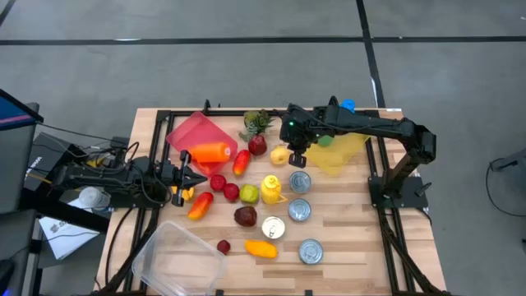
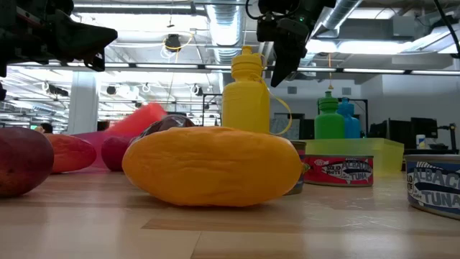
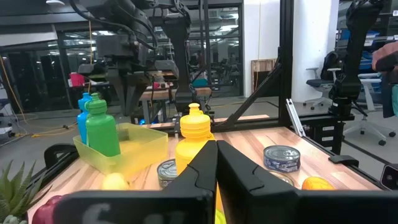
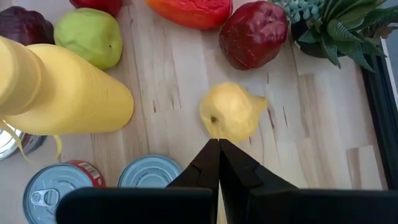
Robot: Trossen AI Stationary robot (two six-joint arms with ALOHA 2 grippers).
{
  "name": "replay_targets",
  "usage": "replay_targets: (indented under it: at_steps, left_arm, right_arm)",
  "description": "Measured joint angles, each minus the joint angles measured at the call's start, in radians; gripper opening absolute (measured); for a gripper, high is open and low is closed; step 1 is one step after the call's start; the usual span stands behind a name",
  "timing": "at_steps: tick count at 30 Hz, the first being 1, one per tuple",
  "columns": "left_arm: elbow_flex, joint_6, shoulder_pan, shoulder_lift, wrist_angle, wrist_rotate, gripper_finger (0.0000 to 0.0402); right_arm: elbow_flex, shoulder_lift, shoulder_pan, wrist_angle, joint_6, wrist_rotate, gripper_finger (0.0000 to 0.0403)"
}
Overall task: Pick & Place Food Item
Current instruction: Put the yellow tumbler into the yellow bin
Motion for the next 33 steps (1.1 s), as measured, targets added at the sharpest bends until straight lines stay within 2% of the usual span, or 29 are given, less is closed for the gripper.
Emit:
replay_targets:
  at_steps: [10,15,18,28,30,33]
  left_arm:
    - [0.000,0.000,0.000,0.000,0.000,0.000,0.0000]
    - [0.000,0.000,0.000,0.000,0.000,0.000,0.0000]
    - [0.000,0.000,0.000,0.000,0.000,0.000,0.0000]
    - [0.000,0.000,0.000,0.000,0.000,0.000,0.0000]
    - [0.000,0.000,0.000,0.000,0.000,0.000,0.0000]
    - [0.000,0.000,0.000,0.000,0.000,0.000,0.0000]
  right_arm:
    - [0.001,-0.043,0.008,0.016,-0.015,-0.010,0.0000]
    - [0.001,-0.094,0.035,0.065,-0.034,-0.174,0.0011]
    - [0.002,-0.130,0.070,0.128,-0.035,-0.263,0.0047]
    - [0.003,-0.134,0.180,0.306,-0.082,-0.270,0.0248]
    - [0.002,-0.117,0.187,0.310,-0.082,-0.270,0.0268]
    - [0.002,-0.099,0.187,0.324,-0.082,-0.284,0.0275]
